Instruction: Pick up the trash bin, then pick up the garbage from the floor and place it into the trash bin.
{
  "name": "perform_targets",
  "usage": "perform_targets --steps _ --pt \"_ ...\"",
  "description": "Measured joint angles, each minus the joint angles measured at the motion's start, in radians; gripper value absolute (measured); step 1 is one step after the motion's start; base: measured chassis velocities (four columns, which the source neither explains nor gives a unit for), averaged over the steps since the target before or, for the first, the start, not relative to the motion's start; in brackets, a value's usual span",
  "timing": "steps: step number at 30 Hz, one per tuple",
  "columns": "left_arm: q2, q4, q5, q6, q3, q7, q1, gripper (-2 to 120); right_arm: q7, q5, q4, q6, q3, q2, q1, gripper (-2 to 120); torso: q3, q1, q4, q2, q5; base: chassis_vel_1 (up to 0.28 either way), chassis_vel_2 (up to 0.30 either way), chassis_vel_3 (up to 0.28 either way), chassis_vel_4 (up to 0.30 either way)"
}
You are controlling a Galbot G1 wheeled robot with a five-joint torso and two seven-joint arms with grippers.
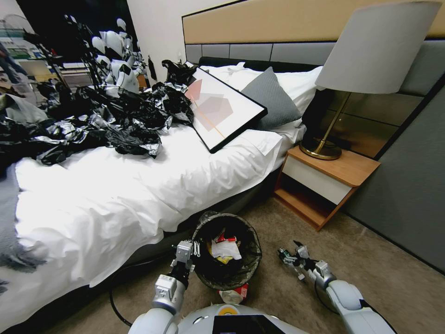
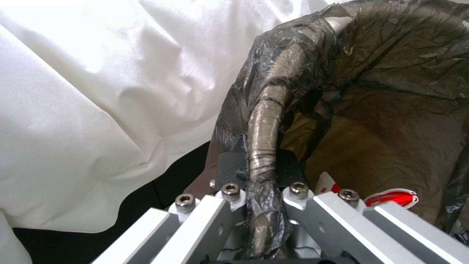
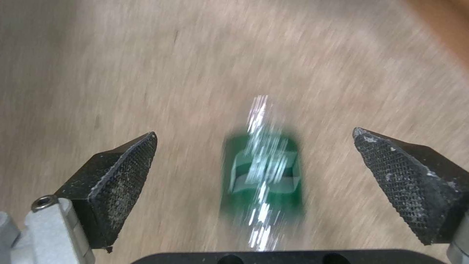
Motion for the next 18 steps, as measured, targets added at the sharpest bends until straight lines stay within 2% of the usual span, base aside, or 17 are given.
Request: perform_targets --steps 9,18 --pt "0.001 -0.006 0.005 0.0 -0.003 0.001 0.009 1 -0.069 -0.039 -0.14 0.054 0.008 0.046 0.043 100 0.0 0.0 0.0 0.0 0.0 0.0 0.0 0.0 0.0" --pt "-0.001 -0.008 0.011 -0.001 -0.002 0.002 0.013 1 -0.074 -0.047 -0.232 0.076 0.012 0.066 0.088 100 0.0 0.0 0.0001 0.0 0.0 0.0 0.0 0.0 0.0"
